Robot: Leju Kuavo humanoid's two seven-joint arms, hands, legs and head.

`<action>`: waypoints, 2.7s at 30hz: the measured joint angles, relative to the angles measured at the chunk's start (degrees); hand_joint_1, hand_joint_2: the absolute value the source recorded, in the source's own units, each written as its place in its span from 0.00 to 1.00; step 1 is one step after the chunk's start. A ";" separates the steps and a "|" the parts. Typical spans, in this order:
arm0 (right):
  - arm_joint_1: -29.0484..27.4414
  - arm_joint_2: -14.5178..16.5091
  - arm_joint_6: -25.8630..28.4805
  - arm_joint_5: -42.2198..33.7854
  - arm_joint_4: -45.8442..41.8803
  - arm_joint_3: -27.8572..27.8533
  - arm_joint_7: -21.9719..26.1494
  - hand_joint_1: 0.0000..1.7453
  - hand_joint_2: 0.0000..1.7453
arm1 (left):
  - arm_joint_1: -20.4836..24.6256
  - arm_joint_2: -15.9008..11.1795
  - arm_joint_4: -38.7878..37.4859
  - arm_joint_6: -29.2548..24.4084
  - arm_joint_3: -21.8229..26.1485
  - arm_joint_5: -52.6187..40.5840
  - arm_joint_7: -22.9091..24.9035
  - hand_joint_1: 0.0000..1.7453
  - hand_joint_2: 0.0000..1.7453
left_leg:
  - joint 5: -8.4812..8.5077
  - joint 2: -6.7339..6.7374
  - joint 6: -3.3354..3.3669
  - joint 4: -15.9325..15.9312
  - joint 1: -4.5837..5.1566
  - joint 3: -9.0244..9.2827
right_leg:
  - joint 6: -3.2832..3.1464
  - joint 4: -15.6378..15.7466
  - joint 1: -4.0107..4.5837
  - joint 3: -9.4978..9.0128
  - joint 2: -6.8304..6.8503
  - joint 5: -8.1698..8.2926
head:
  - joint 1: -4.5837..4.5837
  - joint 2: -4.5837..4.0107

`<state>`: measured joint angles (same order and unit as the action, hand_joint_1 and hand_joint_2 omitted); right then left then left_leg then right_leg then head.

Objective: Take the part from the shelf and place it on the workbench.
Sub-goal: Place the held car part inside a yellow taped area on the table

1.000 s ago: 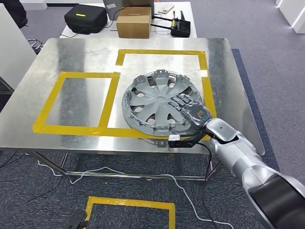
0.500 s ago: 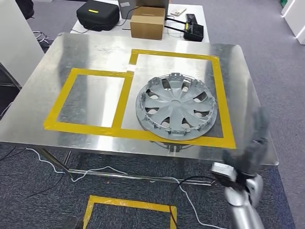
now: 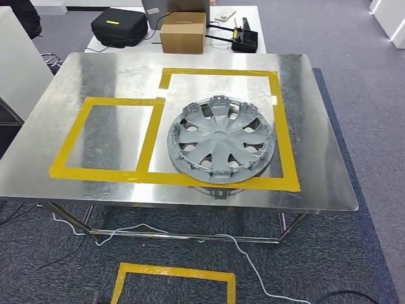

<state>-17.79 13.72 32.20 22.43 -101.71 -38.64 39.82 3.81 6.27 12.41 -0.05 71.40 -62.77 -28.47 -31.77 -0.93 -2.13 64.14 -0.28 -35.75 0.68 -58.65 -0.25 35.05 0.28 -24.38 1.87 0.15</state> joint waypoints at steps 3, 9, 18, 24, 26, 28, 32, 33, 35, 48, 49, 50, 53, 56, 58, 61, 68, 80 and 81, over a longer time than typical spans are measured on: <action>1.17 1.37 -0.02 4.30 4.52 -5.04 -0.17 0.00 1.00 | -0.02 0.06 0.00 -0.09 0.67 0.34 0.04 0.00 0.00 | -4.37 0.01 -0.25 8.04 -0.09 -2.04 | -0.12 -0.01 -0.01 1.61 -0.01 1.28 | -0.07 0.00; 9.17 1.77 3.57 40.65 36.47 -22.48 -16.77 0.00 0.75 | 0.71 0.11 0.00 -0.19 2.32 1.96 0.56 0.00 0.00 | 0.76 -0.22 0.74 -8.01 0.16 9.32 | 1.23 0.00 0.17 3.68 -0.27 4.24 | 0.23 0.00; 15.28 -0.76 -14.72 51.31 72.08 -36.00 -49.95 0.00 0.00 | 0.39 -0.42 0.00 0.94 3.99 2.13 2.56 0.00 0.00 | 6.22 0.75 2.71 -8.34 0.08 4.16 | 3.20 -14.92 -0.26 7.14 -0.47 -7.25 | 1.02 0.00; 18.47 -0.49 -22.19 48.26 79.53 -40.82 -51.01 0.00 0.00 | 0.52 -0.62 0.00 1.06 4.11 1.99 3.67 0.00 0.00 | 9.40 0.85 1.09 -8.01 0.07 1.08 | 2.80 0.37 -0.37 -7.52 -0.86 -4.93 | 0.99 0.01; 18.85 -0.46 -23.02 47.87 80.50 -41.78 -50.57 0.00 0.00 | 0.49 -0.63 0.00 0.91 4.25 2.03 3.70 0.00 0.00 | 10.34 0.81 0.38 -8.17 0.03 0.96 | 1.71 1.45 -0.12 -7.54 -1.02 -5.07 | 0.90 0.01; 18.91 -0.51 -24.13 47.74 81.14 -42.53 -50.16 0.00 0.00 | 0.31 -0.62 0.00 0.84 4.42 2.09 3.70 0.00 0.00 | 9.37 0.77 -0.23 -7.56 -0.19 0.30 | 0.60 1.53 -0.09 -6.60 -0.78 -4.16 | 0.92 0.01; 18.79 -0.71 -27.09 47.78 81.42 -43.14 -47.53 0.00 0.50 | 0.18 -0.28 0.00 0.73 4.56 2.39 3.71 0.00 0.00 | -0.94 0.78 -0.86 4.62 -0.30 -3.81 | -0.50 1.52 -0.03 -3.47 -0.56 -1.37 | 0.21 0.00; 18.77 -0.74 -27.53 47.77 81.42 -43.22 -47.10 0.00 0.50 | 0.20 -0.24 0.00 0.68 4.58 2.47 3.71 0.00 0.00 | -1.80 0.78 -0.88 7.36 -0.29 -4.14 | -0.49 1.48 0.04 -2.63 -0.54 -0.70 | 0.16 0.00; 18.73 -0.81 -28.22 47.30 81.42 -43.53 -46.64 0.00 0.00 | 0.21 -0.18 0.00 0.68 4.63 2.54 3.71 0.00 0.00 | -0.03 0.76 -0.66 7.38 -0.26 -1.98 | -0.27 1.43 0.14 -0.95 -0.79 0.60 | 0.11 0.00; 19.01 -1.59 -32.05 43.21 81.46 -47.00 -42.92 0.00 0.00 | 0.07 0.34 -0.02 0.91 4.79 2.42 3.55 0.00 0.00 | 5.63 1.77 2.57 -10.22 -0.16 7.04 | 3.16 -12.92 0.08 6.55 -1.05 -6.63 | 0.72 0.00; 19.11 -1.62 -32.38 42.96 81.47 -47.20 -42.37 0.00 0.00 | 0.07 0.35 -0.02 0.96 4.80 2.36 3.49 0.00 0.00 | 6.14 2.42 2.49 -10.16 -0.15 6.34 | 3.29 -14.81 0.04 6.16 -0.86 -6.81 | 0.72 0.00; 19.16 -1.69 -32.69 42.75 81.48 -47.37 -41.88 0.00 0.00 | 0.09 0.39 -0.02 1.01 4.80 2.28 3.43 0.00 0.00 | 6.60 3.02 2.37 -10.08 -0.16 5.69 | 3.36 -14.61 -0.01 4.73 -0.67 -5.85 | 0.73 0.00; 19.34 -1.95 -33.41 42.36 81.51 -47.70 -40.91 0.00 0.00 | 0.13 0.52 -0.02 1.09 4.80 2.19 3.19 0.00 0.00 | 7.68 4.60 1.70 -9.68 -0.11 4.37 | 3.50 -3.43 -0.01 -4.62 1.81 -3.08 | 0.92 0.00; 19.69 -2.14 -33.87 42.01 81.59 -47.89 -40.50 0.00 0.00 | 0.23 0.63 -0.02 1.17 4.81 2.24 2.90 0.00 0.00 | 8.62 6.04 0.78 -9.39 0.06 4.04 | 2.29 3.17 0.54 -8.31 3.21 -3.77 | 1.16 0.00; 19.65 -2.27 -33.97 41.84 81.59 -48.23 -40.39 0.00 0.00 | 0.35 0.73 -0.02 1.24 4.83 2.30 2.75 0.00 0.00 | 8.52 6.29 0.12 -9.14 -0.07 3.70 | 1.04 3.15 0.54 -7.27 2.22 -3.02 | 1.11 0.00; 19.78 -2.41 -33.99 41.79 81.58 -48.61 -40.31 0.00 0.00 | 0.17 0.81 -0.03 1.26 4.85 2.33 2.65 0.00 0.00 | 2.08 3.09 -0.60 -2.94 -0.25 1.33 | -0.39 3.25 0.39 -5.38 0.74 -1.08 | 0.87 0.00; 19.54 -2.54 -34.18 44.39 81.60 -48.62 -43.08 0.00 0.00 | 0.22 0.84 -0.02 1.08 4.86 2.18 2.45 0.00 0.00 | 2.19 1.37 -0.68 -2.65 -0.42 6.46 | 0.03 2.43 0.46 0.14 -1.44 2.86 | 0.75 0.00; 20.16 -3.21 -35.08 46.08 84.13 -47.89 -43.11 0.00 0.00 | -0.03 -0.46 -0.02 -0.14 5.20 2.72 1.45 0.00 0.00 | 6.72 1.58 2.68 -8.95 0.10 4.91 | 2.65 -15.23 0.25 5.24 -0.74 -6.87 | 1.18 0.00; 20.27 -3.23 -35.16 46.15 84.43 -47.75 -42.99 0.00 0.00 | -0.09 -0.57 -0.02 -0.22 5.30 2.73 1.43 0.00 0.00 | 7.23 1.62 2.68 -8.90 0.25 4.23 | 2.42 -14.10 0.28 3.42 -0.74 -5.77 | 1.19 0.00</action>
<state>2.47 10.48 -2.97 68.58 -17.28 -86.39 -3.16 3.72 5.69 12.39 -0.27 76.70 -60.05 -27.04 -24.54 0.69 0.55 55.24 -0.03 -31.52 3.09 -72.75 0.03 38.48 -0.46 -30.14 3.05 0.15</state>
